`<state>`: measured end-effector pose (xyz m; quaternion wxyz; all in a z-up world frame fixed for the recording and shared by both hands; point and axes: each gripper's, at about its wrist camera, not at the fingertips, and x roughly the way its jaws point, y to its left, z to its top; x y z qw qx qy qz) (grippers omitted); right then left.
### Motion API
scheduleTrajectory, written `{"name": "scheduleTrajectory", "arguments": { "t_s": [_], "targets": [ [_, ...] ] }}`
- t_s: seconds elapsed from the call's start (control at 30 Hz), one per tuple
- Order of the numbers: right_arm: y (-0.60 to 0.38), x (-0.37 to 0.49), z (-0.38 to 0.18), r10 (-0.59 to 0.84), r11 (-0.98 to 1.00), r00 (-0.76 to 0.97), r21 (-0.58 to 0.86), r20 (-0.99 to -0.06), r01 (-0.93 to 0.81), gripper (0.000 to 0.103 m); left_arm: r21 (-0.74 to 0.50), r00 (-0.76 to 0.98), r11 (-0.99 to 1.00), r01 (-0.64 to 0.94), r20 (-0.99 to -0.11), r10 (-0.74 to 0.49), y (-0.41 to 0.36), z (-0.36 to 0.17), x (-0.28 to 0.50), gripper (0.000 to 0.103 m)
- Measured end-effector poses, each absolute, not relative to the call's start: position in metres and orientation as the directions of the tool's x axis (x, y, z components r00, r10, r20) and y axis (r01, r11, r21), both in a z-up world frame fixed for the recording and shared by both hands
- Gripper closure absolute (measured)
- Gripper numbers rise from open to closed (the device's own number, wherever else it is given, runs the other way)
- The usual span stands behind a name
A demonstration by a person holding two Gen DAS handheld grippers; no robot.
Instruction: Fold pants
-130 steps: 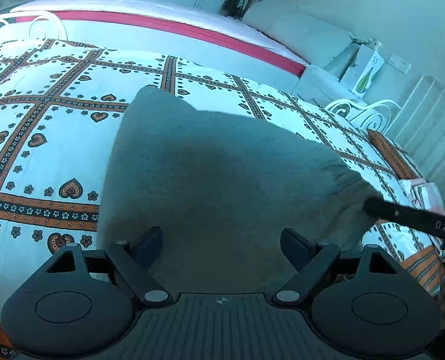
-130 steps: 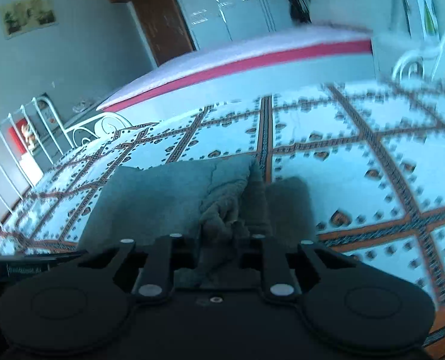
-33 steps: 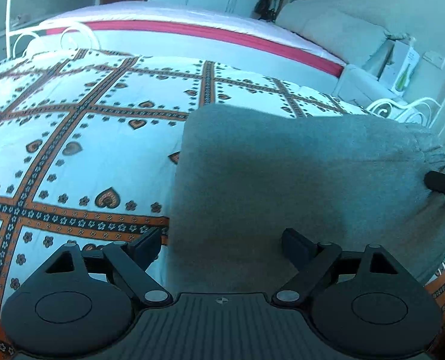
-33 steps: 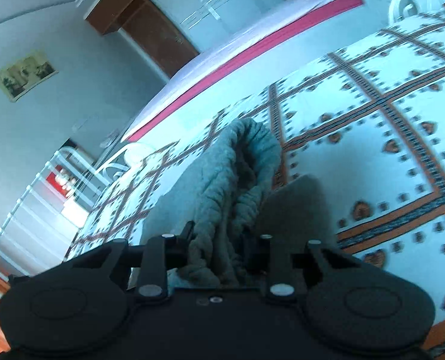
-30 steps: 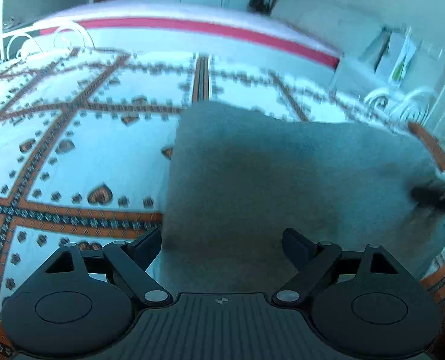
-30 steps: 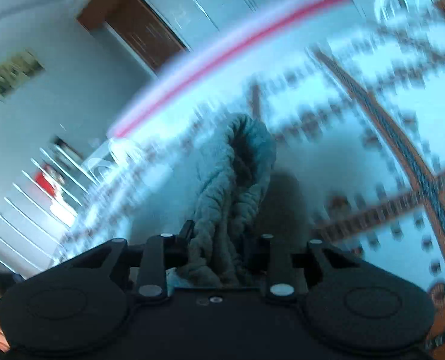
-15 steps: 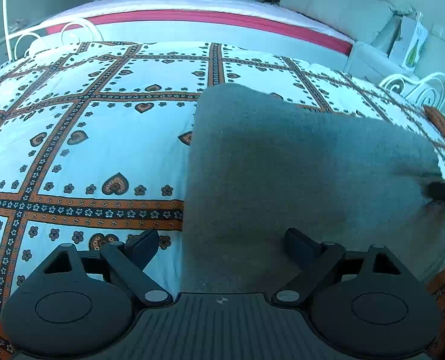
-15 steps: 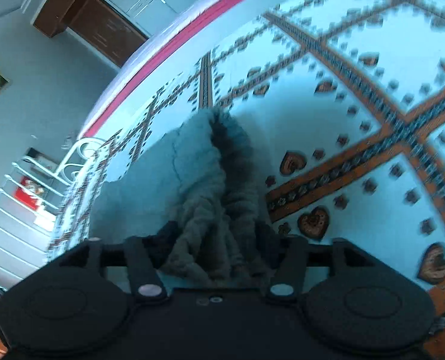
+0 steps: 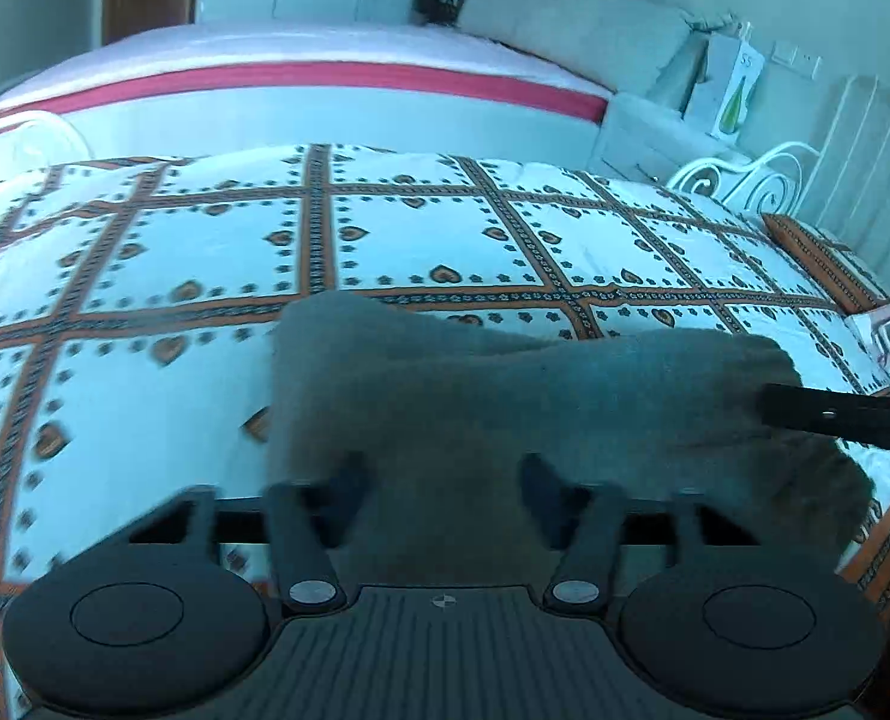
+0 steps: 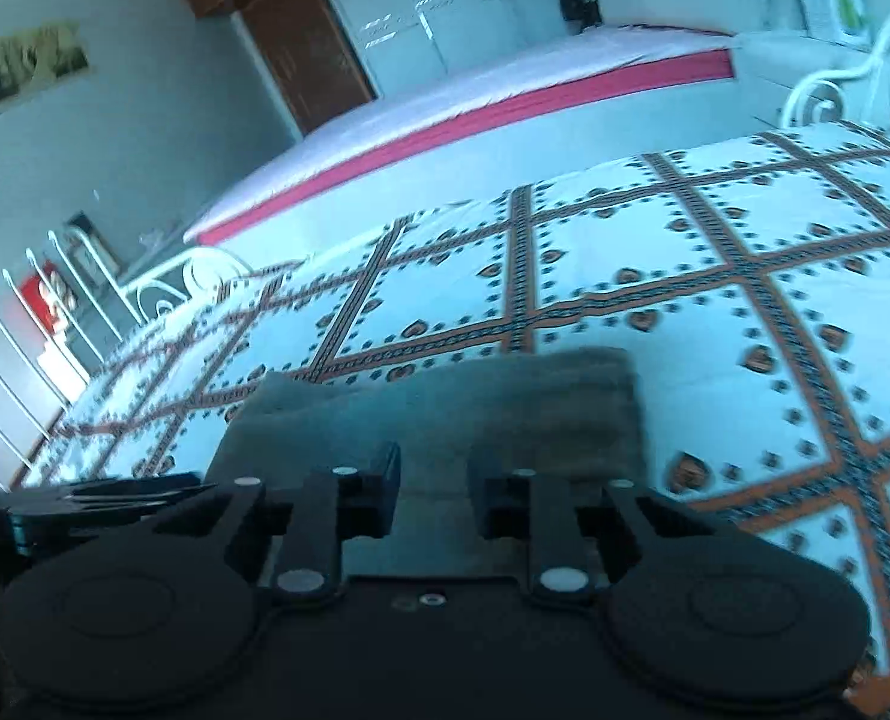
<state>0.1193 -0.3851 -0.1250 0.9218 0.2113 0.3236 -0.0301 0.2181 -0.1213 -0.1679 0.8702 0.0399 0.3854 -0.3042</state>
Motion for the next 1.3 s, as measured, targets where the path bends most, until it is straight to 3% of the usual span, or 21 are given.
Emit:
{"name": "scheduleTrajectory", "arguments": {
  "t_s": [0.1, 0.27, 0.33, 0.4, 0.47, 0.63, 0.67, 0.7, 0.77, 0.83, 0.93, 1.07, 1.3],
  "targets": [
    [-0.372, 0.151, -0.126, 0.087, 0.919, 0.778, 0.352, -0.622, 0.178, 0.091, -0.188, 0.506, 0.800, 0.569, -0.687, -0.521, -0.134, -0.170, 0.234, 0.068],
    [-0.362, 0.186, -0.122, 0.074, 0.939, 0.782, 0.306, -0.619, 0.154, 0.092, -0.226, 0.485, 0.782, 0.581, -0.676, -0.555, -0.141, -0.176, 0.249, 0.068],
    [-0.357, 0.193, -0.140, 0.073, 0.953, 0.726, 0.263, -0.684, 0.152, 0.093, -0.179, 0.452, 0.777, 0.604, -0.726, -0.519, -0.150, -0.191, 0.250, 0.068],
    [-0.356, 0.189, -0.169, 0.085, 0.959, 0.662, 0.241, -0.744, 0.147, 0.097, -0.152, 0.460, 0.765, 0.626, -0.720, -0.519, -0.156, -0.193, 0.248, 0.068],
    [-0.360, 0.182, -0.175, 0.080, 0.954, 0.680, 0.254, -0.729, 0.160, 0.103, -0.189, 0.461, 0.779, 0.598, -0.714, -0.527, -0.159, -0.194, 0.257, 0.068],
    [-0.343, 0.210, -0.153, 0.110, 0.963, 0.676, 0.247, -0.728, 0.110, 0.099, -0.221, 0.490, 0.817, 0.532, -0.707, -0.510, -0.163, -0.200, 0.273, 0.068],
    [-0.343, 0.217, -0.161, 0.122, 0.961, 0.640, 0.251, -0.759, 0.113, 0.100, -0.214, 0.498, 0.824, 0.525, -0.707, -0.501, -0.163, -0.201, 0.276, 0.074],
    [-0.343, 0.219, -0.166, 0.109, 0.968, 0.623, 0.225, -0.774, 0.110, 0.103, -0.197, 0.513, 0.834, 0.515, -0.710, -0.483, -0.163, -0.203, 0.277, 0.088],
    [-0.352, 0.218, -0.173, 0.034, 0.978, 0.631, 0.156, -0.775, 0.139, 0.103, -0.198, 0.526, 0.851, 0.486, -0.712, -0.466, -0.158, -0.204, 0.283, 0.097],
    [-0.370, 0.211, -0.164, 0.017, 0.949, 0.667, 0.221, -0.745, 0.223, 0.103, -0.231, 0.515, 0.854, 0.467, -0.713, -0.475, -0.153, -0.202, 0.286, 0.097],
    [-0.357, 0.211, -0.145, 0.048, 0.974, 0.679, 0.186, -0.733, 0.132, 0.098, -0.242, 0.526, 0.850, 0.468, -0.697, -0.488, -0.156, -0.199, 0.282, 0.097],
    [-0.338, 0.238, -0.161, 0.224, 0.961, 0.515, 0.276, -0.827, 0.025, 0.098, -0.273, 0.539, 0.859, 0.432, -0.686, -0.489, -0.154, -0.202, 0.289, 0.097],
    [-0.360, 0.269, -0.173, 0.065, 0.962, 0.567, 0.203, -0.821, 0.183, 0.094, -0.231, 0.597, 0.868, 0.440, -0.646, -0.475, -0.146, -0.189, 0.282, 0.097]
  ]
}}
